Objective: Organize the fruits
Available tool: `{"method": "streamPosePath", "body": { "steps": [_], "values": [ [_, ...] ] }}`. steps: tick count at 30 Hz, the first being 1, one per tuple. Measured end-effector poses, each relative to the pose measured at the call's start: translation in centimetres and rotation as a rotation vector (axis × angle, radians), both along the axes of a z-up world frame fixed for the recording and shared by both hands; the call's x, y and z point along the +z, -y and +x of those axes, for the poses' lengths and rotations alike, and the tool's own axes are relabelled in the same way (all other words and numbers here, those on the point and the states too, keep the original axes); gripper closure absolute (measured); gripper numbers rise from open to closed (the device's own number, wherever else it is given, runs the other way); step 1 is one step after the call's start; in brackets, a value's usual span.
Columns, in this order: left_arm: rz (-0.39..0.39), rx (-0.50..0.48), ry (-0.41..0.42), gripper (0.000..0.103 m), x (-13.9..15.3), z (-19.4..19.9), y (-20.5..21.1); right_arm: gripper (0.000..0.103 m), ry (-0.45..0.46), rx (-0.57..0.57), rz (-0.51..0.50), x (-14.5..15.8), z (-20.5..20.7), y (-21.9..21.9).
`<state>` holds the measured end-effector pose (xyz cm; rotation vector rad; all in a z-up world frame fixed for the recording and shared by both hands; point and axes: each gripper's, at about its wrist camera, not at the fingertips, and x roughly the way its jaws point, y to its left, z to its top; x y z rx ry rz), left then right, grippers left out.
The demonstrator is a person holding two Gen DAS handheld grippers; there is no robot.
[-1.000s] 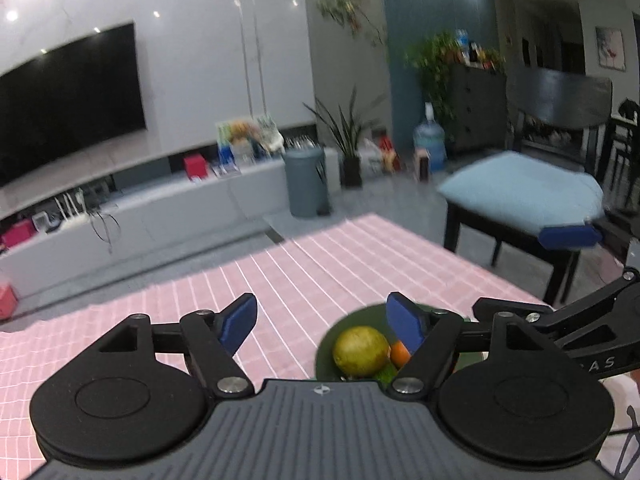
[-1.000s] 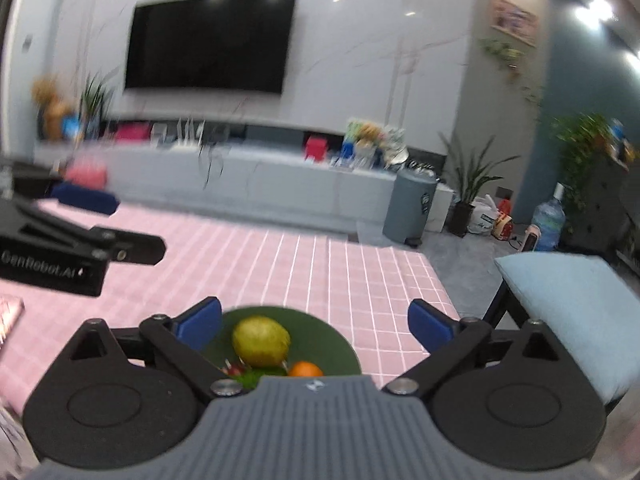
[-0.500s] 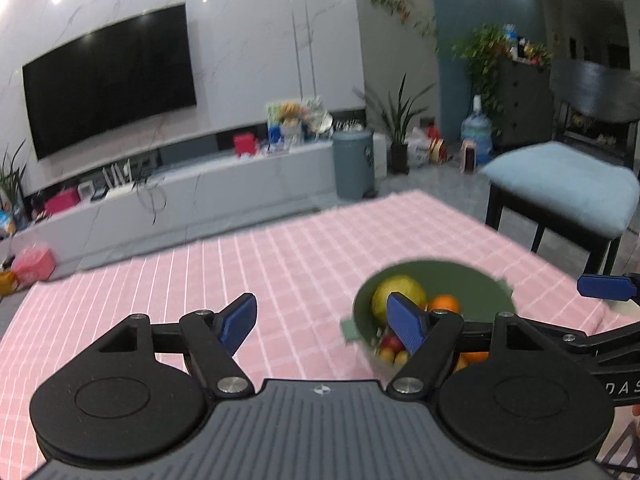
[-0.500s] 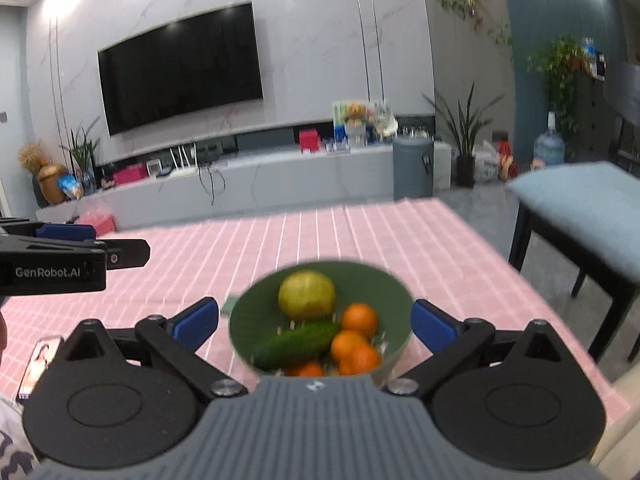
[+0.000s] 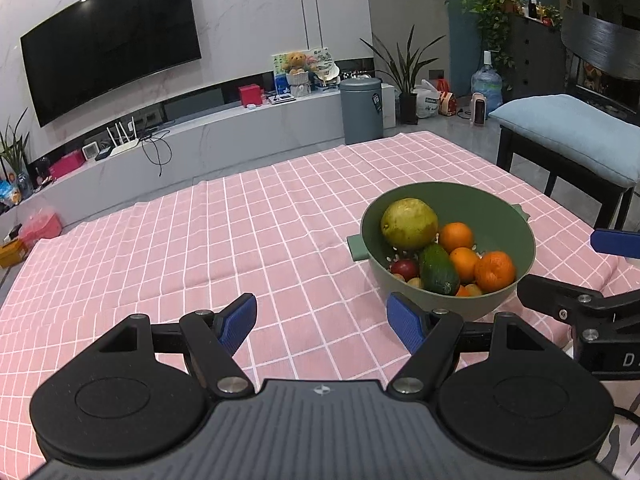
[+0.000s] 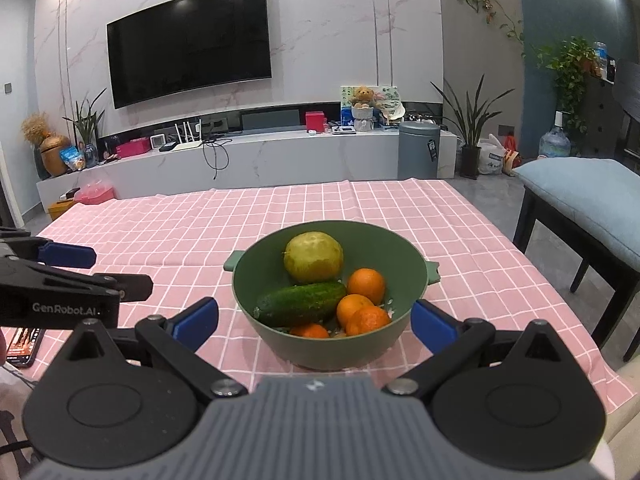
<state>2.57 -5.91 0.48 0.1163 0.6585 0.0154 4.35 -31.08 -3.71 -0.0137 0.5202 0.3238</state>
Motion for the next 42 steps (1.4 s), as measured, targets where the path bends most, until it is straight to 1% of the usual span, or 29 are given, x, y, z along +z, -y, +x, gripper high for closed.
{"method": "streamPosePath", "body": {
  "steps": [9, 21, 42],
  "values": [
    [-0.007, 0.01, 0.002, 0.016, 0.32, 0.07, -0.28, 0.005, -0.006, -0.002, 0.032, -0.13, 0.12, 0.64],
    [-0.004, 0.008, -0.005, 0.016, 0.3, 0.05, -0.37, 0.005, 0.0, 0.013, 0.014, -0.28, 0.01, 0.44],
    [-0.007, 0.014, -0.009, 0.016, 0.48, 0.03, -0.69, 0.005, -0.007, 0.019, 0.017, -0.38, 0.21, 0.44]
  ]
}}
